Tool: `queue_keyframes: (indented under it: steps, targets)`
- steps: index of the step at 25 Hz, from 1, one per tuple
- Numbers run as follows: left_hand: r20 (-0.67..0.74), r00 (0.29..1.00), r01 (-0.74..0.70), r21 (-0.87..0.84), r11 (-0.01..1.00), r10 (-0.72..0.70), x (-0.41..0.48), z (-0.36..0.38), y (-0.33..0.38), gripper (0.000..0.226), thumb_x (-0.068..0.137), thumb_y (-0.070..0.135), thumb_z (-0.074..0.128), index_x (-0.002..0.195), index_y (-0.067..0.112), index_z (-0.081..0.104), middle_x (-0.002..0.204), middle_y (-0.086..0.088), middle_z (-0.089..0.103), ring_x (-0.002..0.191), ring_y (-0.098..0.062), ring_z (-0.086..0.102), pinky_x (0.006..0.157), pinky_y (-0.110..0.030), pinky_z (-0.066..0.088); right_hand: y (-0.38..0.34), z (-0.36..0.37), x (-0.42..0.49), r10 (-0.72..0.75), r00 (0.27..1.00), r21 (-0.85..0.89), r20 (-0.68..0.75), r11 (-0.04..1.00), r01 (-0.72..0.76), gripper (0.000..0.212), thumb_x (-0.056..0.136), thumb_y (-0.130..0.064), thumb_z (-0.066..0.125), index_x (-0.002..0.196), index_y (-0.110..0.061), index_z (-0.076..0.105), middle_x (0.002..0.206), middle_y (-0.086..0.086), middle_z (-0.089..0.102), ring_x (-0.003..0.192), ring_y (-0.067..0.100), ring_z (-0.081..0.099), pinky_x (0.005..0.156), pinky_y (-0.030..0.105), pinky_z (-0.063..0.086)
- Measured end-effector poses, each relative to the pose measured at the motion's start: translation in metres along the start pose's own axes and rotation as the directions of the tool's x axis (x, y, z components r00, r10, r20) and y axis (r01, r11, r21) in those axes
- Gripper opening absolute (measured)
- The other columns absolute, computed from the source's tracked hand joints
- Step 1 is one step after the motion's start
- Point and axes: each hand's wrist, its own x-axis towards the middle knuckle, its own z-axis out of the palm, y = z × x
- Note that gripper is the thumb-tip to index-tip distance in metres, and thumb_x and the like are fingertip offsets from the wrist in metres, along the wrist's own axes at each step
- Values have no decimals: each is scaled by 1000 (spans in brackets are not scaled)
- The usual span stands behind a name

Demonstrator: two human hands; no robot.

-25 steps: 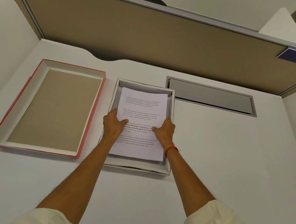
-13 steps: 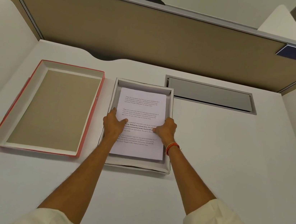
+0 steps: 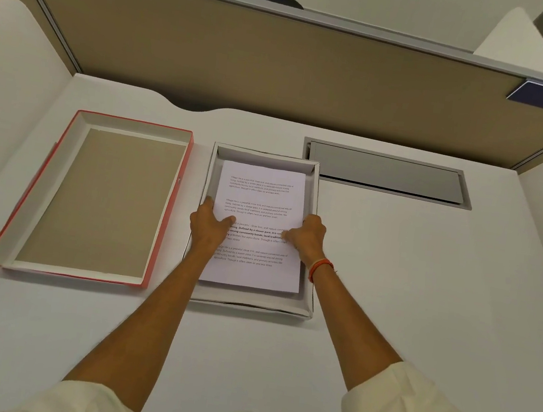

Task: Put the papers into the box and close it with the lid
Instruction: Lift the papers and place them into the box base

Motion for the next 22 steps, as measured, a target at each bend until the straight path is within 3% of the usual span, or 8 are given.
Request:
queue_keyframes:
  steps: [4,6,7,9,10,12,15,22]
  targets:
    - [13,996,-83,-116,990,85,-25,-28,23,68,83,20,75,142,3,44,142,-12,55,129,-30,55,106,-45,45,-10,-17,10,-77,996,-86,39,993,80,34,74,-12,83,97,0,62,98,9,66,87,22,61,58,11,47]
    - [188,979,146,-398,906,-75,-48,-39,28,66,80,15,78,137,-1,50,131,-14,63,117,-27,63,101,-39,51,-26,-27,22,-159,987,-60,9,985,160,39,73,-13,83,103,1,64,101,10,69,95,25,65,71,12,50]
    - [354,920,347,-528,775,-171,-61,-41,27,59,81,11,76,133,-5,53,123,-18,66,110,-28,66,95,-37,56,-36,-31,29,-221,975,-46,3,974,220,45,74,-12,82,113,3,63,109,13,69,102,27,66,82,17,51]
    - [645,712,686,-556,470,-275,-88,-39,24,42,85,0,68,124,-12,56,113,-28,67,102,-34,68,82,-39,60,-57,-33,43,-361,932,-118,43,924,363,49,80,-12,77,124,-1,60,121,14,67,109,26,65,89,22,47]
    - [720,631,766,-520,377,-288,-100,-35,20,37,86,-4,64,122,-11,55,115,-31,64,104,-39,66,82,-43,60,-66,-32,50,-422,903,-176,85,885,430,46,83,-13,74,126,-3,59,124,13,65,112,25,63,91,22,46]
    - [783,559,826,-495,270,-274,-115,-28,14,35,86,-9,62,120,-2,56,123,-33,60,113,-46,62,91,-47,57,-81,-28,65,-497,848,-265,187,805,530,40,89,-12,67,127,-3,59,128,14,63,118,27,60,101,28,47]
    - [785,564,825,-522,217,-256,-121,-22,11,36,85,-12,62,112,11,61,125,-33,61,118,-49,58,103,-53,47,-94,-19,87,-505,813,-331,291,744,581,33,94,-7,57,126,-3,61,130,16,62,120,31,59,107,39,46]
    - [782,563,824,-555,113,-268,-108,-9,2,44,83,-16,61,113,17,62,124,-21,66,118,-47,58,103,-61,44,-108,1,115,-438,794,-386,422,706,594,35,98,-2,43,127,-4,61,134,13,60,125,31,55,106,34,42]
